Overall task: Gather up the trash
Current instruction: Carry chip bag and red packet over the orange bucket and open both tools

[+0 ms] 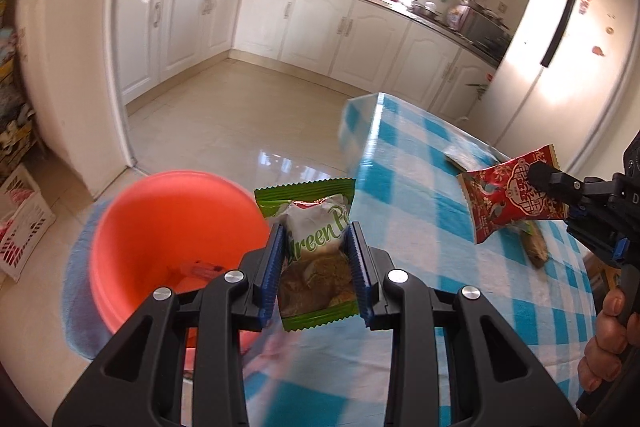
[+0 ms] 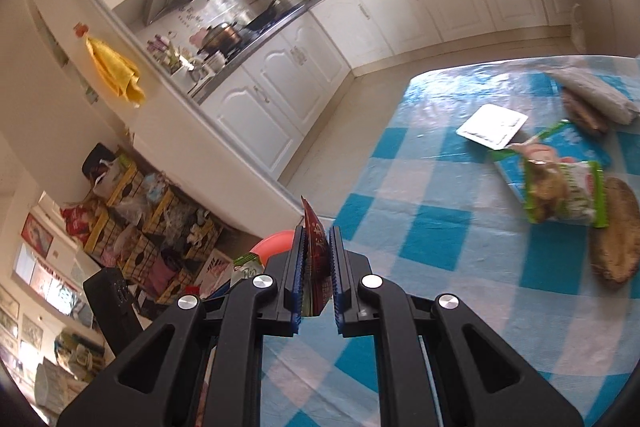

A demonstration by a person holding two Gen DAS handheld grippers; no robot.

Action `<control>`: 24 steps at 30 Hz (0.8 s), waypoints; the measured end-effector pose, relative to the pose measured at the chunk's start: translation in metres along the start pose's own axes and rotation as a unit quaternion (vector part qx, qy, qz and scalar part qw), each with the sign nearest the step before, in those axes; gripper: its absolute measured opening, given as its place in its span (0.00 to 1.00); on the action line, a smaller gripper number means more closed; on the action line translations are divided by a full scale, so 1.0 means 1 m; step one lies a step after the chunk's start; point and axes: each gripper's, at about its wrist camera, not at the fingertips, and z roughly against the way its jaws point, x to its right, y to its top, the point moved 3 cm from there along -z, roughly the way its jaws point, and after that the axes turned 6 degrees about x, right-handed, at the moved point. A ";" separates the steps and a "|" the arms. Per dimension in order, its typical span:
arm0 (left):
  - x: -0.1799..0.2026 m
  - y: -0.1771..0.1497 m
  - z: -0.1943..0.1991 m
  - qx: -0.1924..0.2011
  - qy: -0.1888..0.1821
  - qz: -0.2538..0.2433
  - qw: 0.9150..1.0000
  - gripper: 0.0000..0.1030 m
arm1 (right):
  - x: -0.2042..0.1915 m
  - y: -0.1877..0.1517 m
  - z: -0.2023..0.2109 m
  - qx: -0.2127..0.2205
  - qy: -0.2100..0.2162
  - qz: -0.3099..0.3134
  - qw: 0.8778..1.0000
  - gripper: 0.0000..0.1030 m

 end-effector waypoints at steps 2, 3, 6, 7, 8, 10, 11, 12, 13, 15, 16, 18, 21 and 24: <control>-0.013 0.000 0.001 0.001 0.014 0.007 1.000 0.33 | -0.012 -0.003 -0.011 -0.012 0.008 0.009 1.000 0.12; -0.018 -0.001 0.001 0.002 0.018 0.011 1.000 0.33 | -0.019 -0.005 -0.019 -0.020 0.013 0.015 1.000 0.12; -0.037 -0.001 0.001 0.003 0.037 0.022 0.999 0.33 | -0.036 -0.009 -0.037 -0.039 0.023 0.028 0.999 0.12; -0.043 -0.001 0.001 0.003 0.045 0.024 0.999 0.33 | -0.041 -0.012 -0.044 -0.046 0.027 0.033 0.998 0.12; -0.049 -0.002 0.001 0.003 0.052 0.026 0.998 0.33 | -0.047 -0.014 -0.051 -0.052 0.029 0.040 0.997 0.12; -0.060 -0.003 0.000 0.000 0.063 0.030 0.998 0.33 | -0.061 -0.018 -0.067 -0.067 0.033 0.056 0.996 0.12; -0.065 -0.004 -0.001 -0.001 0.068 0.031 0.997 0.33 | -0.066 -0.021 -0.072 -0.072 0.034 0.061 0.995 0.12; -0.069 -0.005 -0.001 -0.002 0.073 0.033 0.997 0.33 | -0.073 -0.024 -0.080 -0.079 0.036 0.069 0.994 0.12; -0.074 -0.007 -0.001 -0.004 0.079 0.035 0.996 0.33 | -0.078 -0.026 -0.086 -0.084 0.037 0.076 0.993 0.12; -0.083 -0.010 -0.003 -0.009 0.085 0.039 0.996 0.33 | -0.088 -0.031 -0.099 -0.095 0.039 0.092 0.990 0.12; -0.087 -0.012 -0.004 -0.011 0.090 0.040 0.995 0.33 | -0.091 -0.033 -0.103 -0.100 0.041 0.095 0.990 0.12; -0.094 -0.016 -0.006 -0.015 0.099 0.038 0.994 0.33 | -0.098 -0.038 -0.116 -0.110 0.042 0.101 0.988 0.12; -0.103 -0.019 -0.010 -0.021 0.103 0.041 0.994 0.33 | -0.105 -0.048 -0.136 -0.130 0.041 0.109 0.985 0.12; -0.113 -0.022 -0.014 -0.028 0.110 0.043 0.993 0.33 | -0.109 -0.056 -0.148 -0.144 0.039 0.114 0.982 0.12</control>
